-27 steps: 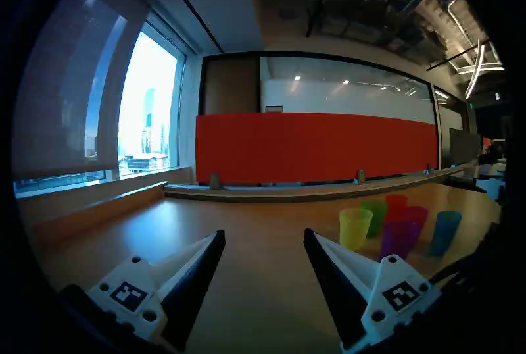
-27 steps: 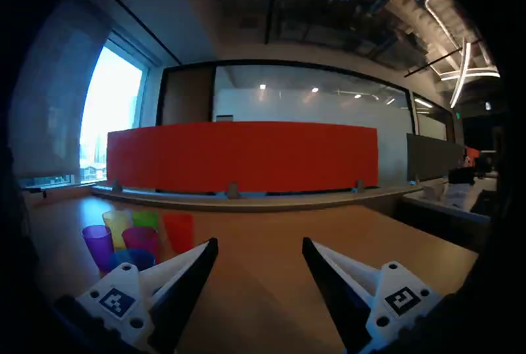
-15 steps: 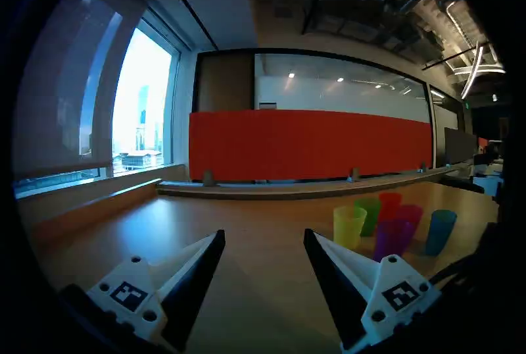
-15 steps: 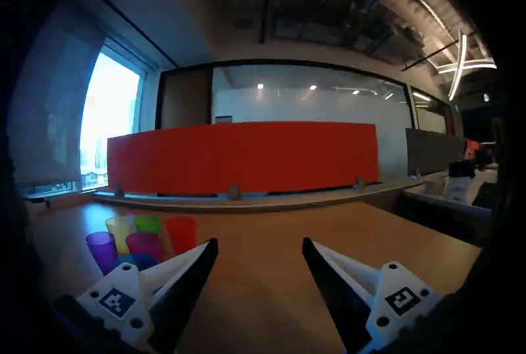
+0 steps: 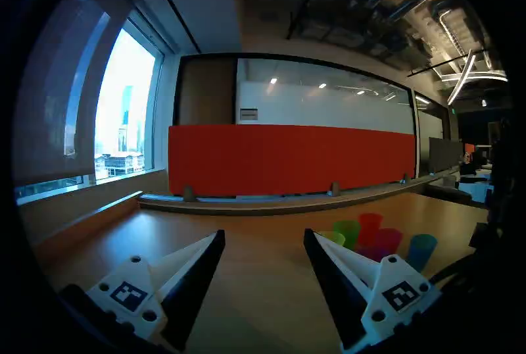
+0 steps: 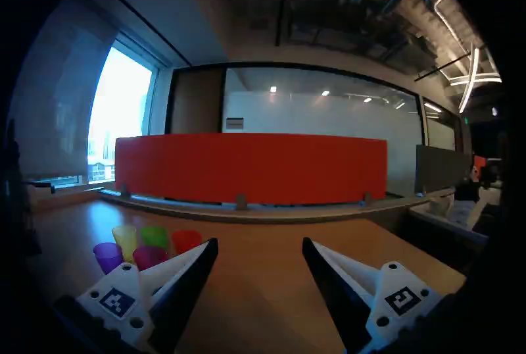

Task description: Pour water

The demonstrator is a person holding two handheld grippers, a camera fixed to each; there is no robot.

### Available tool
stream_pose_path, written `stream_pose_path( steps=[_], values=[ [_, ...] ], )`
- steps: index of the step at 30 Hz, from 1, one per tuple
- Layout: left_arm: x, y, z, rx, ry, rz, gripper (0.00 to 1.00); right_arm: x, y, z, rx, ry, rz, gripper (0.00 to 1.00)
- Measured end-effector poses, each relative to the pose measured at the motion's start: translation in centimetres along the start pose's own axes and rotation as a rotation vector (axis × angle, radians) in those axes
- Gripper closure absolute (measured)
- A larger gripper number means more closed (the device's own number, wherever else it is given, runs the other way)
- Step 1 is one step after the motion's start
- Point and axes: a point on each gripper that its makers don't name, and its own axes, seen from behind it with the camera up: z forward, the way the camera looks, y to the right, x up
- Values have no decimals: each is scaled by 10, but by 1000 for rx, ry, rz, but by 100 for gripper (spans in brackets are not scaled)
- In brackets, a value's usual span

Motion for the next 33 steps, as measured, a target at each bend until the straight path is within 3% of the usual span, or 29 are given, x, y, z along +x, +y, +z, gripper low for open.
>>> stream_pose_path(
  steps=[5, 8, 14, 20, 26, 33],
  values=[
    [5, 8, 4, -42, -10, 15, 11, 0, -3, 3, 25, -29, -27, 1],
    [5, 16, 6, -83, -26, 33, 11, -2, -12, 2, 73, -48, -50, 1],
    [-3, 30, 10, -164, -84, 87, 11, -6, -41, -5, 226, -100, -119, 0],
    [-10, 47, 13, -254, -133, 136, 12, -11, -64, -12, 356, -158, -136, 0],
    [-15, 63, 17, -338, -179, 151, 12, -20, -81, -20, 457, -221, -156, 0],
    [-20, 71, 20, -386, -209, 145, 12, -27, -89, -23, 515, -258, -198, 0]
  ],
)
